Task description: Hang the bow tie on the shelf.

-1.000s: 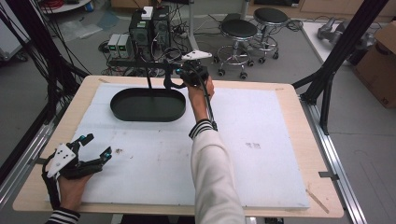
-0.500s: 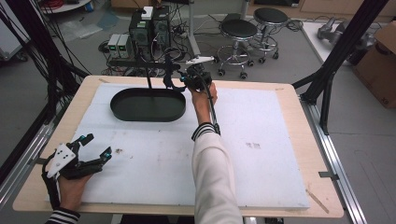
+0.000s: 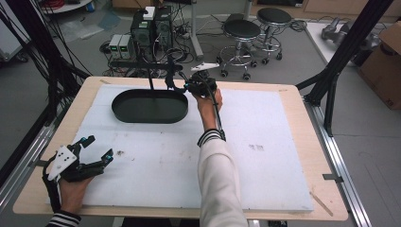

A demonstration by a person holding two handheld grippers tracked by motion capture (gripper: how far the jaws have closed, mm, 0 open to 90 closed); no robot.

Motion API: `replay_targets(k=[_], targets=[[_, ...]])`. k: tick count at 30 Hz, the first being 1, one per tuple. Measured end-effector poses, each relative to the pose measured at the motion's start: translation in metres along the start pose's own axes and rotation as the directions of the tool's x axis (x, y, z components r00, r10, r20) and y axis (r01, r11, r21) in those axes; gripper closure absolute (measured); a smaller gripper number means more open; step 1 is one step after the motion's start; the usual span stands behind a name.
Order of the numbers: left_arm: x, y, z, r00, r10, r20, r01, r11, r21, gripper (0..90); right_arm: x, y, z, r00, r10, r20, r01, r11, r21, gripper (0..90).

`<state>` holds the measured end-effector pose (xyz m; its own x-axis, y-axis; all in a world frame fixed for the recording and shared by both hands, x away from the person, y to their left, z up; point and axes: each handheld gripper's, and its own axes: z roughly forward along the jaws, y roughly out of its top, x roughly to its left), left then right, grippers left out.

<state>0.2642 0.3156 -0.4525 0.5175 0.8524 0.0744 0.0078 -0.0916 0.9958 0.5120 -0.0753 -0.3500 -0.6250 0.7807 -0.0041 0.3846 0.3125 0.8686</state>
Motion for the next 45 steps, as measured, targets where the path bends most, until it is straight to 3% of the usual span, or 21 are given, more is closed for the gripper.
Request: replay_targets(k=[6,9,12,13,16,17,19,21,22,23,25,30,34,38,41,42,43,45], targets=[[0.0,0.0,0.0,1.0,0.0,-0.001,0.0,1.0,0.0,16.1,-0.003,0.0,-0.008,0.9997,0.009,-0.021,-0.01,1.0,-0.009,67.5],[-0.001,0.0,0.0,1.0,0.006,0.0,-0.006,1.0,0.002,16.1,-0.005,0.002,-0.019,0.9996,0.023,-0.016,-0.024,0.999,-0.027,54.9],[-0.001,0.0,0.0,1.0,0.005,-0.001,-0.005,1.0,-0.002,16.1,-0.006,0.001,-0.027,0.9996,0.024,-0.017,-0.025,0.999,-0.043,53.3],[-0.001,0.0,0.0,1.0,0.006,-0.001,-0.006,1.0,0.002,16.1,-0.006,-0.003,-0.037,0.9999,0.002,0.017,-0.001,0.998,-0.064,51.3],[-0.001,0.0,0.0,1.0,0.006,-0.001,-0.006,1.0,0.002,16.1,-0.009,-0.007,-0.047,0.9998,0.02,-0.002,-0.02,0.999,-0.036,45.5],[-0.001,0.0,0.0,1.0,0.003,-0.002,-0.003,1.0,0.0,16.1,-0.015,-0.01,-0.057,0.9959,0.066,-0.062,-0.065,0.998,0.014,40.0],[-0.001,0.0,0.0,1.0,0.002,-0.005,-0.002,1.0,0.0,16.1,-0.02,-0.014,-0.071,0.9905,0.097,-0.098,-0.094,0.995,0.038,37.6],[-0.001,0.0,0.0,1.0,0.004,-0.004,-0.004,1.0,0.0,16.1,-0.021,-0.024,-0.089,0.9966,0.049,-0.066,-0.051,0.998,-0.026,38.6],[-0.001,0.0,0.0,1.0,0.004,-0.004,-0.004,1.0,0.0,16.1,-0.021,-0.024,-0.089,0.9966,0.049,-0.066,-0.051,0.998,-0.026,38.6],[-0.001,0.0,0.0,1.0,0.005,-0.003,-0.005,1.0,0.0,16.0,-0.024,-0.033,-0.103,0.9974,0.039,-0.061,-0.04,0.999,-0.025,35.2],[-0.001,0.0,0.0,1.0,0.008,-0.003,-0.008,1.0,0.001,16.0,-0.029,-0.043,-0.118,0.9948,0.063,-0.081,-0.066,0.997,-0.039,33.6],[-0.002,0.0,0.001,0.9999,0.011,-0.004,-0.011,0.9999,0.002,16.1,-0.031,-0.072,-0.154,0.9965,0.056,-0.063,-0.062,0.993,-0.101,30.8],[-0.002,0.0,0.0,0.9999,0.015,-0.004,-0.015,0.9999,0.001,16.0,-0.026,-0.096,-0.184,0.9974,0.054,-0.048,-0.061,0.985,-0.163,27.5],[-0.002,0.0,0.0,0.9999,0.015,-0.001,-0.015,0.9999,-0.002,16.1,-0.013,-0.129,-0.214,0.9994,0.028,0.021,-0.022,0.974,-0.224,22.0],[-0.001,0.0,0.0,0.9999,0.012,0.0,-0.012,0.9999,-0.006,16.0,-0.005,-0.157,-0.235,0.9968,0.042,0.067,-0.021,0.955,-0.296,20.8],[-0.001,0.0,0.0,0.9999,0.012,0.0,-0.012,0.9999,-0.006,16.1,-0.005,-0.157,-0.235,0.9968,0.042,0.067,-0.021,0.955,-0.296,20.8],[-0.002,0.0,0.001,0.9999,0.01,-0.002,-0.01,0.9999,-0.002,16.0,-0.002,-0.174,-0.245,0.9939,0.055,0.096,-0.02,0.943,-0.331,18.4],[-0.001,0.0,0.001,0.9999,0.013,-0.002,-0.013,0.9999,0.004,16.0,-0.001,-0.19,-0.251,0.9912,0.071,0.112,-0.025,0.929,-0.369,16.2]])
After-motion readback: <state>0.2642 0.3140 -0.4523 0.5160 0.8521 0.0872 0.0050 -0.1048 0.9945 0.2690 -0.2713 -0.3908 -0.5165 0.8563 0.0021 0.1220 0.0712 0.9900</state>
